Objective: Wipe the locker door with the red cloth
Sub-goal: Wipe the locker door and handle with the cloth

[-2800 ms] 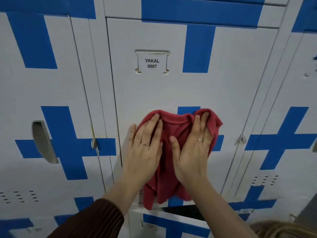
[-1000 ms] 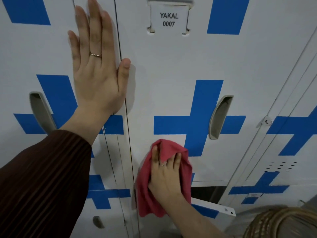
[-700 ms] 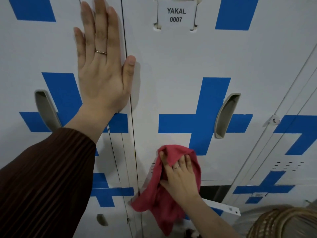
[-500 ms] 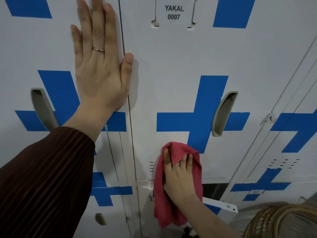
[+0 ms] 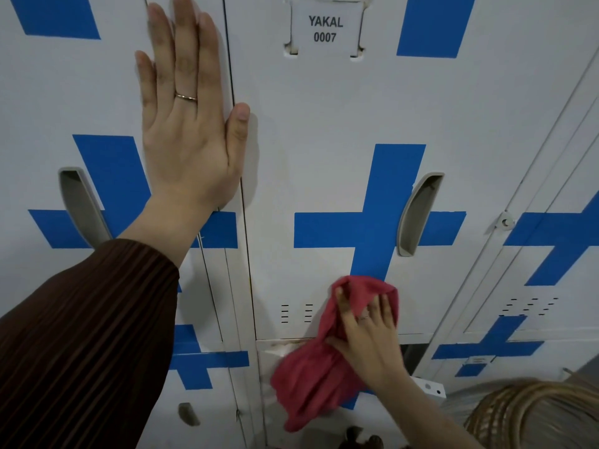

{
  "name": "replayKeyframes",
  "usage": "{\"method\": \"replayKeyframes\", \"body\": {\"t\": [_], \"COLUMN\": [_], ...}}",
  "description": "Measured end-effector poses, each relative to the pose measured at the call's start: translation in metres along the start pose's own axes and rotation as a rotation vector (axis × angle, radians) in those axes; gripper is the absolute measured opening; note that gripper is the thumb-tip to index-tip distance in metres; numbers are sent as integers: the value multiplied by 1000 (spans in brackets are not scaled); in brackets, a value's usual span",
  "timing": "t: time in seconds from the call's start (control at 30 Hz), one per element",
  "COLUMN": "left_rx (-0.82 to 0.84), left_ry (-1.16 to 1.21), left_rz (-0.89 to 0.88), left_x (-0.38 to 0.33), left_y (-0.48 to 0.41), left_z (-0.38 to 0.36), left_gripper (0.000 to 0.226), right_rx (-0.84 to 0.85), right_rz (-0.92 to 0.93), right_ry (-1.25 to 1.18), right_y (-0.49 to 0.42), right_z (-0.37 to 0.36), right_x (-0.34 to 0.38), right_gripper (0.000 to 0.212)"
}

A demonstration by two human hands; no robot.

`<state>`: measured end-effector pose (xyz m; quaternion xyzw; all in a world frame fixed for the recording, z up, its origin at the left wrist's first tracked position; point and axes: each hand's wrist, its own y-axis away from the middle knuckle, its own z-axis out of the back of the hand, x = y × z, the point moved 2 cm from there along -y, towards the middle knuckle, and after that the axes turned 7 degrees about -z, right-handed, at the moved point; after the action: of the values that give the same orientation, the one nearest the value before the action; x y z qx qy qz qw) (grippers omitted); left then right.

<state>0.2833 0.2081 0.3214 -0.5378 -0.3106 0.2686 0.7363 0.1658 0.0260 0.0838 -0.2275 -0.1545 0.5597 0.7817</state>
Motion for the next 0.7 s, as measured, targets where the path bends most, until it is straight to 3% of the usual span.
{"method": "replayKeyframes", "body": {"t": [0.23,0.4,0.57,0.7], "left_rx": [8,5,-8,-4], "left_ry": [-8,-4,8,2], "left_rz": [-2,-1,11,11], "left_x": [-2,-3,-4,-4], "left_y": [-1,-1,1,0], "left_z": [1,1,1,1], "left_gripper": [60,61,60,60], "right_rx": [5,-10,71,172], "right_rz": [-173,-177,-184,-185], "right_ry": [59,74,29,-49], "right_y": [9,12,7,5], "right_z": [1,2,-6,-18], "right_x": [-62,-79,-46,13], "right_gripper": [151,150,148,129]}}
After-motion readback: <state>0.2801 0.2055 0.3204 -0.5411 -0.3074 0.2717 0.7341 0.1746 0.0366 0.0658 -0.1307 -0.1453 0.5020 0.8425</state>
